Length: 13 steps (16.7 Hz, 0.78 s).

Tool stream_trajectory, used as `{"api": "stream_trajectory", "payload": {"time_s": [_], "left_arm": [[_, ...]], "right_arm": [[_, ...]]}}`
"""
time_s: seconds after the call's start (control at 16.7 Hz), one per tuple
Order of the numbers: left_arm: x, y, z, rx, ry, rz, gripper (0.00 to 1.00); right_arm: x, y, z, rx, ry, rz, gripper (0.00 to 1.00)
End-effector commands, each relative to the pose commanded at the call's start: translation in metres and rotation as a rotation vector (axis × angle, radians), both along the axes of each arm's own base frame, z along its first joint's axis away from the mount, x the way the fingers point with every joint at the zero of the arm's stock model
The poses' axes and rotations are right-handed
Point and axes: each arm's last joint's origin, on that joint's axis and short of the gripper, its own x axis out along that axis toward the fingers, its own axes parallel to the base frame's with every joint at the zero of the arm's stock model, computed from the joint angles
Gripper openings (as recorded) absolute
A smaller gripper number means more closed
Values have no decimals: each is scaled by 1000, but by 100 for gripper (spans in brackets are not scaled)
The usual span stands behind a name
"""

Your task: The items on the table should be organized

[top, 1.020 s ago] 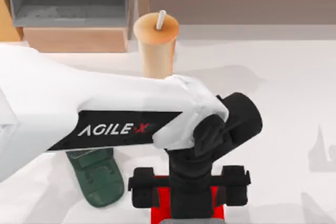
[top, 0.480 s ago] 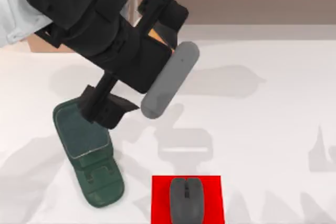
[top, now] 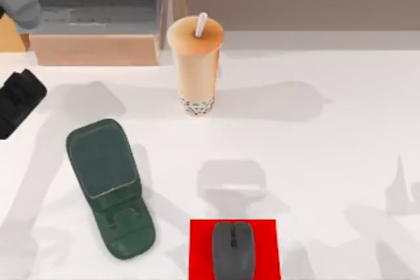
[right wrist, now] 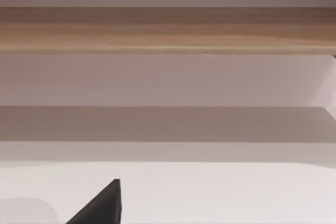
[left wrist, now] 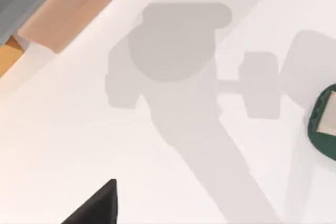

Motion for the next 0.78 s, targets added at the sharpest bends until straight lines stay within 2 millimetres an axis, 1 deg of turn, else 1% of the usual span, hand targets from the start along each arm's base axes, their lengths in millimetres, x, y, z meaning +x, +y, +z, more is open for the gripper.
{"api": "stream_trajectory", "payload": {"time_s": [0.12,0.24,0.36,0.48,0.6,0.66,0.78], "left_arm": [[-3,28,-30,-81,122,304,100],[-9,52,-68,-139,257,585,100],[-18,70,-105,-170,386,821,100],[-29,81,-135,-182,493,998,100],[-39,88,-156,-183,568,1111,100],[-41,90,-161,-183,590,1142,100],[-43,90,-164,-183,599,1155,100]], "right_arm": [[0,0,0,0,0,0,100],[0,0,0,0,0,0,100],[0,0,0,0,0,0,100],[0,0,0,0,0,0,100],[0,0,0,0,0,0,100],[0,0,0,0,0,0,100],[0,0,0,0,0,0,100]]}}
